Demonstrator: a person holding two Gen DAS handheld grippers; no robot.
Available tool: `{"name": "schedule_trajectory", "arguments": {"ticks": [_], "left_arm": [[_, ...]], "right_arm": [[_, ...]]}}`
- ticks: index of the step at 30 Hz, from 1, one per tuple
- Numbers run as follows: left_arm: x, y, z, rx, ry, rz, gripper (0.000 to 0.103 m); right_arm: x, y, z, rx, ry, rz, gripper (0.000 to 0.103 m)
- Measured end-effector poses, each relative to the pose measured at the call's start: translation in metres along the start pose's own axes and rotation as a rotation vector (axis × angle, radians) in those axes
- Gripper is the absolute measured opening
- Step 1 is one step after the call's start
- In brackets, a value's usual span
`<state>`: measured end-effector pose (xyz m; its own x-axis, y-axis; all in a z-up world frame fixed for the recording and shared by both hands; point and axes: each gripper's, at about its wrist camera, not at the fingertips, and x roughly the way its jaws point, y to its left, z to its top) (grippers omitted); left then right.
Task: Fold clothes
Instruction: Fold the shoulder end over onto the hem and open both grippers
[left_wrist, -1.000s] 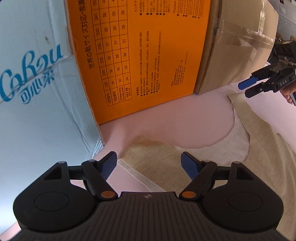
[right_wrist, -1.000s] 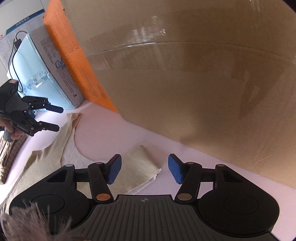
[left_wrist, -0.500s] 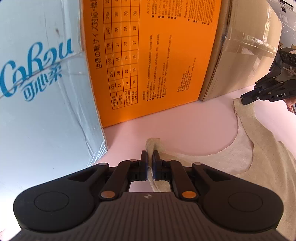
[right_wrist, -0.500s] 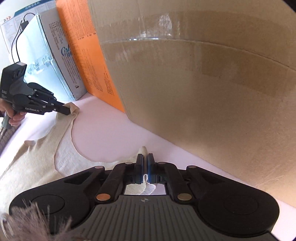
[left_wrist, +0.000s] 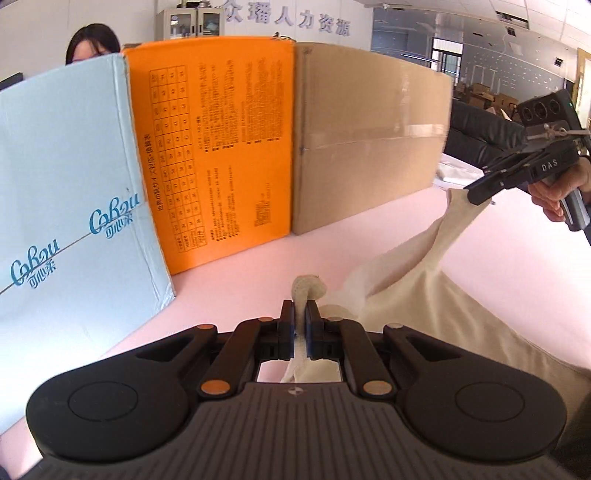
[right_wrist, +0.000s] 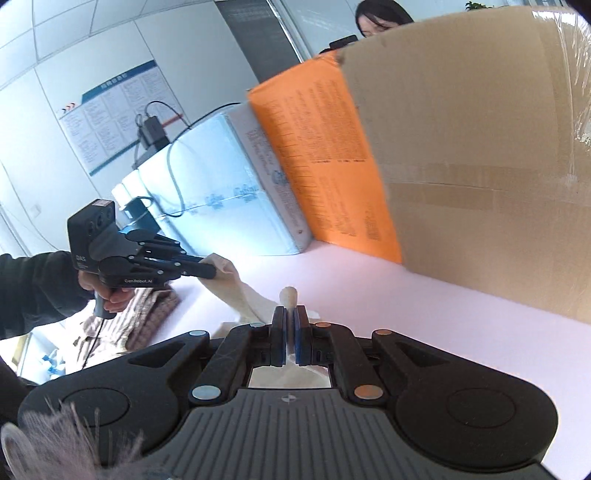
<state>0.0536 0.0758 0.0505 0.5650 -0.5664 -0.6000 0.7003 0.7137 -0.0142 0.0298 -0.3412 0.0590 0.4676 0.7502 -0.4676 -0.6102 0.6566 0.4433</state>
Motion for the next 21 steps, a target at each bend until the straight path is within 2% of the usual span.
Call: {"name": "schedule_trajectory", "arguments": {"ticks": [4,5,6,7,8,9,11,12,14,16,18,19,21], "left_arm": [[-0.029,-0.045,-0.046,0.027,0.038,-0.038,0.006],[-0.032,-0.055,-0.061,0.029,0.062,-0.045,0.007],[-0.034,-0.065,-0.076,0.031,0.088,-0.047,0.017],[-0.036,-0.073,-0.091,0.036,0.124,-0.024,0.038],[-0.037,-0.08,-0.105,0.042,0.159,-0.002,0.047],[-0.04,-0.087,-0.119,0.042,0.19,0.018,0.049],[-0.052,-0.09,-0.135,-0.016,0.202,0.04,0.049],[-0.058,-0.09,-0.141,-0.05,0.202,0.049,0.049],[-0.073,-0.092,-0.144,-0.083,0.169,0.064,0.055],[-0.073,-0.092,-0.139,-0.08,0.125,0.095,0.069],[-0.061,-0.09,-0.125,-0.084,0.078,0.154,0.074],[-0.053,-0.089,-0.118,-0.093,0.055,0.187,0.074],[-0.028,-0.083,-0.099,-0.148,0.017,0.212,0.074]], "right_arm": [[-0.019,0.039,-0.042,0.039,0.056,0.047,0.004],[-0.017,0.045,-0.057,0.057,0.095,0.045,0.005],[-0.013,0.049,-0.073,0.075,0.139,0.041,0.005],[-0.01,0.054,-0.089,0.094,0.183,0.037,0.01],[-0.008,0.059,-0.104,0.094,0.212,0.01,0.022],[-0.006,0.063,-0.118,0.089,0.237,-0.022,0.025],[-0.011,0.071,-0.137,0.107,0.235,-0.049,0.026],[-0.014,0.075,-0.142,0.119,0.218,-0.06,0.028],[-0.022,0.082,-0.147,0.128,0.165,-0.07,0.037],[-0.02,0.083,-0.143,0.109,0.092,-0.108,0.038],[-0.014,0.081,-0.135,0.09,0.016,-0.157,0.044],[-0.009,0.079,-0.129,0.082,-0.023,-0.188,0.051],[0.006,0.076,-0.114,0.078,-0.087,-0.244,0.054]]}}
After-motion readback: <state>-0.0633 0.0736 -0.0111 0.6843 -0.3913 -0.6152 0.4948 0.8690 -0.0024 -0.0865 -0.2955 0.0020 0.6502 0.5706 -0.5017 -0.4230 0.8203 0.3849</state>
